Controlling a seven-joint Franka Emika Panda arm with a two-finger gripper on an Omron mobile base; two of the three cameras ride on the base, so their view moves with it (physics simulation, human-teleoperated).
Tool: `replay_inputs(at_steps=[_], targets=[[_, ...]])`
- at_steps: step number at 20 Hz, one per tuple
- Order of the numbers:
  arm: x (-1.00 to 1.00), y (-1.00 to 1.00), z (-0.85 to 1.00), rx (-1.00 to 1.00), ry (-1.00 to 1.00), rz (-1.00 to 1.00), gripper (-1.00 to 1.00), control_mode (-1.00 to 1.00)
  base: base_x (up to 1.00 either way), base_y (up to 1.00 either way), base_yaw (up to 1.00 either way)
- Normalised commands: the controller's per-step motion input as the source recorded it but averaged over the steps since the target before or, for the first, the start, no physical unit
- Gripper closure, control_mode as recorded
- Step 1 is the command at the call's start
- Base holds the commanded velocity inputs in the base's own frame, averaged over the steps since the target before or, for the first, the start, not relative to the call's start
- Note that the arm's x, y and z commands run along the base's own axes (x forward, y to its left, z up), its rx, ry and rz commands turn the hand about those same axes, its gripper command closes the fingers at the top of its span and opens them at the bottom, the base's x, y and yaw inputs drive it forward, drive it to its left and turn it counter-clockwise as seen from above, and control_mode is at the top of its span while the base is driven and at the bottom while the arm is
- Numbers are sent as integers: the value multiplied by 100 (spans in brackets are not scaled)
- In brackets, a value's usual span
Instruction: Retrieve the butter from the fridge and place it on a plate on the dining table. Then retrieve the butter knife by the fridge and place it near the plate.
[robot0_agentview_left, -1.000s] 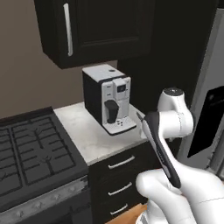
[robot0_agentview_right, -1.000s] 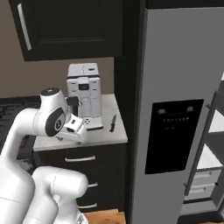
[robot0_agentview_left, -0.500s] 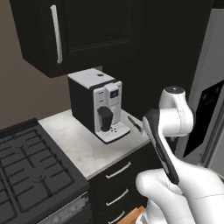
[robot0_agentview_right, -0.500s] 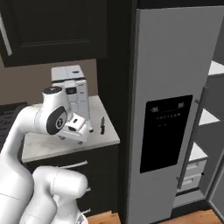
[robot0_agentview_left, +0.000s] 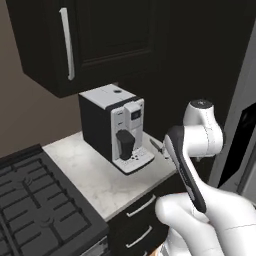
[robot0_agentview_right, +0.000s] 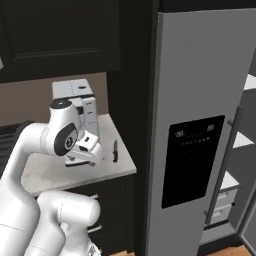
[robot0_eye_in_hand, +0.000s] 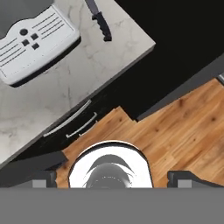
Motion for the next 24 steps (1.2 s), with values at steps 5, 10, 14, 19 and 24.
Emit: replay_inputs(at_steps=[5, 10, 14, 19, 24], targets=[[0, 0, 0, 0, 0, 0, -100, 100, 42, -15, 0], [0, 0, 0, 0, 0, 0, -100, 100, 32, -38, 0], [0, 0, 0, 0, 0, 0, -100, 100, 23, -4, 0], [0, 0, 0, 0, 0, 0, -100, 100, 21, 2, 0], [0, 0, 0, 0, 0, 0, -100, 100, 19, 0, 0]])
